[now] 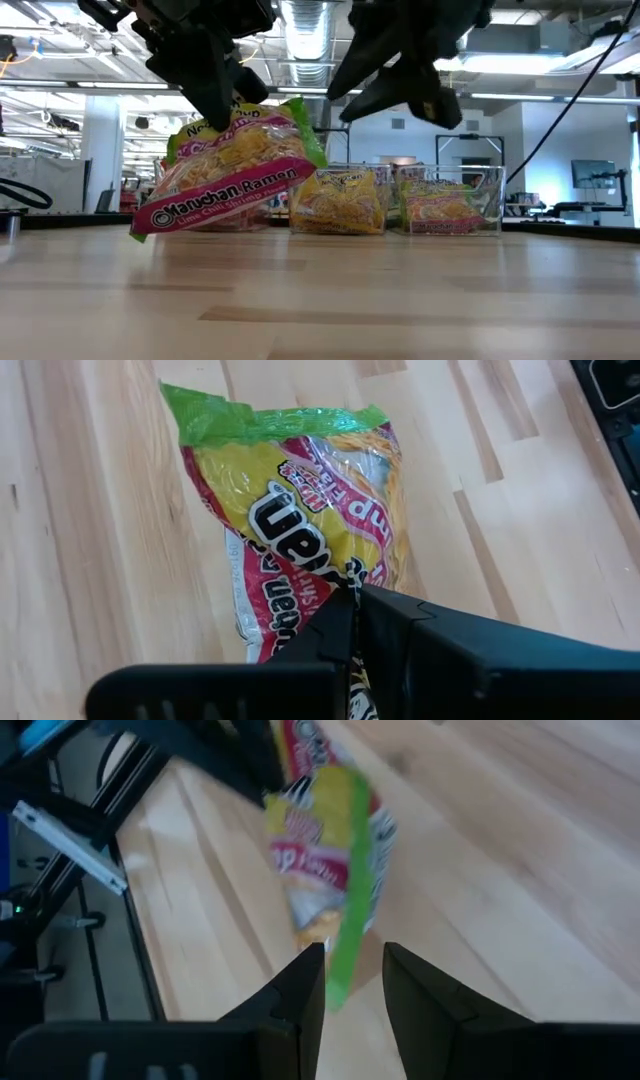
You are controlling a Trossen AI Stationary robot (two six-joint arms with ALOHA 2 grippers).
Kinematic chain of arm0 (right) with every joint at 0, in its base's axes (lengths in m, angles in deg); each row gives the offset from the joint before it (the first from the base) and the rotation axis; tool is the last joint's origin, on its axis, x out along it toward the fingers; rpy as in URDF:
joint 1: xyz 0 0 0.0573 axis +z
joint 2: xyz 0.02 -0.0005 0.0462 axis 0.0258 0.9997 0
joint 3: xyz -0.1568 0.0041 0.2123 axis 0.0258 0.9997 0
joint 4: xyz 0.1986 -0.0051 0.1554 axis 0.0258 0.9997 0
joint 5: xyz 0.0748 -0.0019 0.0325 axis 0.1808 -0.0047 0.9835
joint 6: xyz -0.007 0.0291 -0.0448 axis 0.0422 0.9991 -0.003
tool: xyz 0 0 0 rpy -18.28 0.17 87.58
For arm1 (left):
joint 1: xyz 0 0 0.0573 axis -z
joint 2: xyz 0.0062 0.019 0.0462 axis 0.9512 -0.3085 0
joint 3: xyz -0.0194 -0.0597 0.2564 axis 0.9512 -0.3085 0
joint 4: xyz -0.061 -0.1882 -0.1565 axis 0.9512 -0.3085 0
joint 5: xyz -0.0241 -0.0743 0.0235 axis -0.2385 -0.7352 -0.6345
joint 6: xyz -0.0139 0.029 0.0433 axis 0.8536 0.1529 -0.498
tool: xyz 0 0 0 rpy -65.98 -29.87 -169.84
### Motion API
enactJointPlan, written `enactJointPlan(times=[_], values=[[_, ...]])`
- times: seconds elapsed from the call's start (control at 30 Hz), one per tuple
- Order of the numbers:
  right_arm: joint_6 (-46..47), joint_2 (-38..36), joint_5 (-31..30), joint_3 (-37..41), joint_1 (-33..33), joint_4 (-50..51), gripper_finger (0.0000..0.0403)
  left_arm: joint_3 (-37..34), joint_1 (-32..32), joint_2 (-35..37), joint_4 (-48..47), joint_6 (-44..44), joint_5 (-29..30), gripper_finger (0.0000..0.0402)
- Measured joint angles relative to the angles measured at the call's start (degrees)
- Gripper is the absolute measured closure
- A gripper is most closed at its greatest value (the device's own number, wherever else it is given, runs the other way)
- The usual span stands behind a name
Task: Sort Maruchan noodles
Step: Put the green noodle pack into the right transparent bin
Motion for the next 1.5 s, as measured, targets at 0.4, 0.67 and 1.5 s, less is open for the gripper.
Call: enactJointPlan(times=[0.4, 0.67, 1.5], values=[[-4.82, 0.0, 7.3, 0.0, -7.43, -0.91, 0.0229, 0.0, -0.14, 0.0, -0.04, -0.41, 1.74, 0.0402], [-9.04, 0.0, 12.74, 0.0, -10.59, -2.38, 0.0167, 0.0, -1.54, 0.0, 0.84, -1.03, 2.01, 0.0402], [-11.49, -0.01, 14.51, -0.02, -12.64, -3.4, 0.024, -0.04, -4.2, 0.0, 8.61, -2.32, 7.96, 0.0402]])
